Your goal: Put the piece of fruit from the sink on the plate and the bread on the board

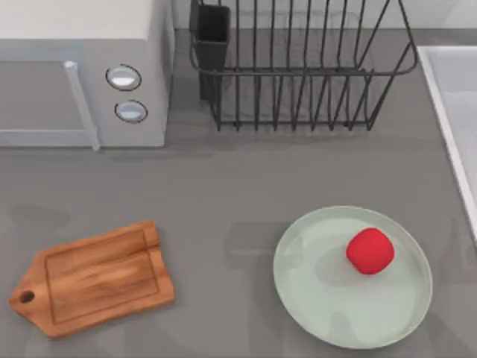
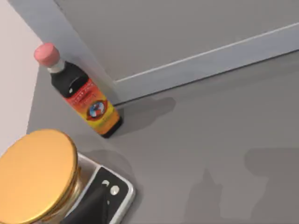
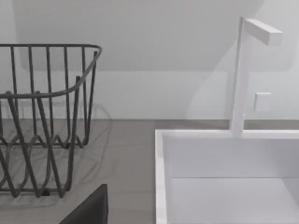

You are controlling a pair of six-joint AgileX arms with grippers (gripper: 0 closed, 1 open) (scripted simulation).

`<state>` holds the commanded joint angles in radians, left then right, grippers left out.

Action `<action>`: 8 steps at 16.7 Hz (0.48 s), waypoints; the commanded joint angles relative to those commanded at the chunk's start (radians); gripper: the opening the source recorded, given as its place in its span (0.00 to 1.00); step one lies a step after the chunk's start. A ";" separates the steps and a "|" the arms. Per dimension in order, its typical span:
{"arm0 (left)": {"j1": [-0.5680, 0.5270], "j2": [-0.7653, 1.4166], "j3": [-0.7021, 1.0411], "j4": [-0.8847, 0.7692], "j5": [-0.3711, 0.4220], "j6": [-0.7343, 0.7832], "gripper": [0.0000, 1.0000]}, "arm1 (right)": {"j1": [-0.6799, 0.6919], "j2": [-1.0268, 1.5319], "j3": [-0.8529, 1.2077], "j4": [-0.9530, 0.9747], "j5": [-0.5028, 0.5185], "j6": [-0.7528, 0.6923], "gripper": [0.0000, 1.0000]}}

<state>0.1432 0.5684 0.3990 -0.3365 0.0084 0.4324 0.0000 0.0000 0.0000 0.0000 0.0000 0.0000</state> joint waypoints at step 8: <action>0.123 0.764 0.431 -0.420 0.035 0.567 1.00 | 0.000 0.000 0.000 0.000 0.000 0.000 1.00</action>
<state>0.2658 1.3324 0.8302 -0.7563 0.0439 0.9989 0.0000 0.0000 0.0000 0.0000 0.0000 0.0000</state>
